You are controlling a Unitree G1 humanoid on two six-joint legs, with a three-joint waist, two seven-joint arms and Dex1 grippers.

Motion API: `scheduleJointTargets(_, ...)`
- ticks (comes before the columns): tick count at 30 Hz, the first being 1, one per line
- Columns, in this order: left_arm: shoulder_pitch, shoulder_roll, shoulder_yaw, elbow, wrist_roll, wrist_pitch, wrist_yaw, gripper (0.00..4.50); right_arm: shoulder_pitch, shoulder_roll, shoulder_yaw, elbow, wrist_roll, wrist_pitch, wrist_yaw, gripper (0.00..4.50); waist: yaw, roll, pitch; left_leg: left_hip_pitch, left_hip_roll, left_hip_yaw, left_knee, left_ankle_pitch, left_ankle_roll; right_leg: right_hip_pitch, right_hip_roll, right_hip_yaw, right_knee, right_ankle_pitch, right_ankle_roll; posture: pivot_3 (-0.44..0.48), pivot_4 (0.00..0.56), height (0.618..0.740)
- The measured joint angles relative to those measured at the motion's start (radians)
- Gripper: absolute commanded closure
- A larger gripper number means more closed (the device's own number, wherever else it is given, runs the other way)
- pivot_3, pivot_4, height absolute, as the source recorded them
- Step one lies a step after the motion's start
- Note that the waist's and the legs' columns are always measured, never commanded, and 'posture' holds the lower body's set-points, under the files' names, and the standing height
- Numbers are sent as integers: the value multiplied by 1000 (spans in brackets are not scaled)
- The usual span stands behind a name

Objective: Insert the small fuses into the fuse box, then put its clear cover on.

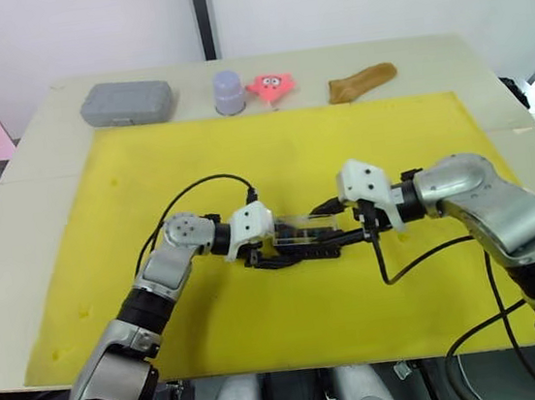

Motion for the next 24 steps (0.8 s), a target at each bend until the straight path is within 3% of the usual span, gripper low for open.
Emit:
scheduleJointTargets(13, 0, 0, 0, 2, 0, -3, 0, 1911, 42, 0, 1, 25, -15, -57, -10, 2813, 0, 0, 0, 0, 0, 0, 0, 0, 0, 0, 0, 0, 0, 0, 0, 0, 150, 740)
scheduleJointTargets(15, 0, 0, 0, 2, 0, -3, 0, 1911, 42, 7, 2, 34, -17, -62, -10, 1736, -1, 0, 0, 0, 0, 0, 0, 0, 0, 0, 0, 0, 0, 0, 0, 0, 150, 740)
scheduleJointTargets(19, 0, 1, 0, 2, 0, -6, 0, 1911, 43, 14, 2, 49, -21, -53, -22, 32, 0, 0, 0, 0, 0, 0, 0, 0, 0, 0, 0, 0, 0, 0, 0, 0, 150, 740)
scheduleJointTargets(24, 0, 1, 0, 2, 1, -10, 0, 1911, 42, 15, -40, -3, 8, -52, -33, 32, 0, 0, 0, 0, 0, 0, 0, 0, 0, 0, 0, 0, 0, 0, 0, 0, 150, 740)
